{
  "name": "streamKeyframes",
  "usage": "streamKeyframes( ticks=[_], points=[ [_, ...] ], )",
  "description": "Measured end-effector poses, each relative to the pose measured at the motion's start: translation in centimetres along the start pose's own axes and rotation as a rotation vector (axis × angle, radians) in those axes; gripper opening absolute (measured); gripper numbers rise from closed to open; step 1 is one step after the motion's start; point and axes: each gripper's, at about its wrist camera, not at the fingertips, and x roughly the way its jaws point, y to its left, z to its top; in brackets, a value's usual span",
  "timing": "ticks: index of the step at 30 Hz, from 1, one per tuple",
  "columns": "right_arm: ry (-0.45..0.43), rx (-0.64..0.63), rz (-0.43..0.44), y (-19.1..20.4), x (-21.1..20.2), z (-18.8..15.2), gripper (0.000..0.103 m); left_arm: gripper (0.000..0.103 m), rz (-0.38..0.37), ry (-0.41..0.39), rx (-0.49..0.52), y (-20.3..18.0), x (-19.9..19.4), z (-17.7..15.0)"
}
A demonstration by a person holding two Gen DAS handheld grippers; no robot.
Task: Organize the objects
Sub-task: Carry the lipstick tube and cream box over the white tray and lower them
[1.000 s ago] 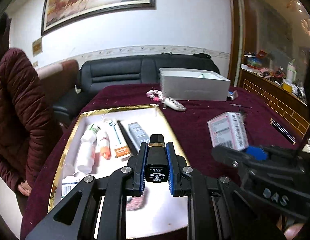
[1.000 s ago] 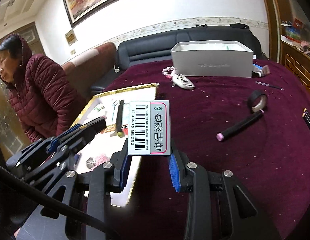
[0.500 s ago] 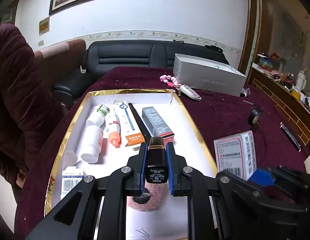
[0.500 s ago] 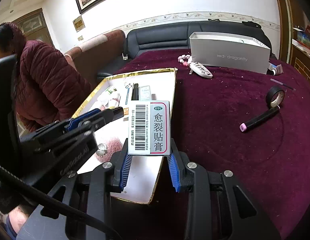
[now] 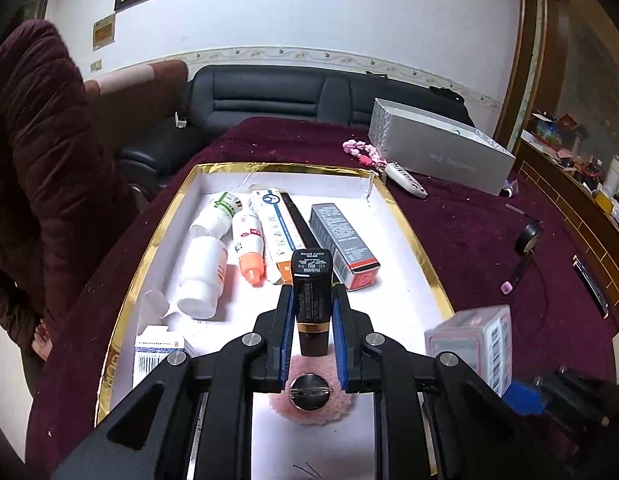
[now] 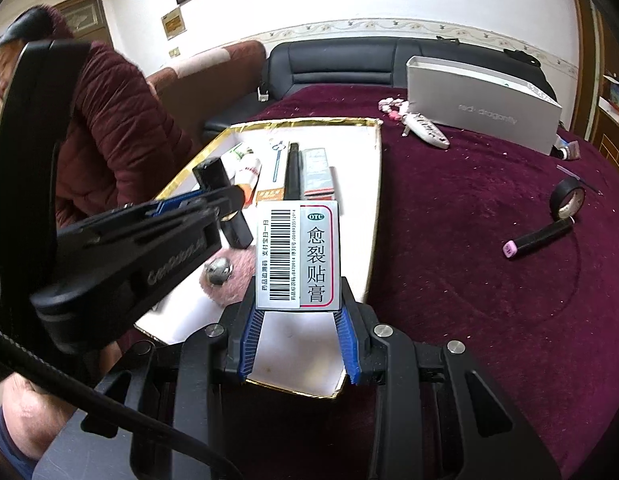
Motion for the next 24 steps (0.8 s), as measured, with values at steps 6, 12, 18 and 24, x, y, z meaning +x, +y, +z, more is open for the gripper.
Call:
streamKeyframes(
  ticks=[6, 12, 18, 24],
  points=[
    [0.056, -0.002, 0.02, 0.5, 1.2, -0.4, 0.032, 0.014, -0.007, 0.038, -0.019, 0.5, 0.9, 0.0],
    [0.113, -0.006, 0.032, 0.8, 2.3, -0.4, 0.032, 0.014, 0.001, 0.069, -0.02, 0.6, 1.6, -0.1],
    [0.154, -0.039, 0.023, 1.8, 3.3, -0.2, 0.032, 0.014, 0.003, 0.084, -0.042, 1.3, 2.0, -0.2],
    [0.183, -0.081, 0.012, 2.8, 3.9, -0.1, 0.032, 0.014, 0.004, 0.086, -0.06, 1.7, 2.2, -0.1]
  ],
)
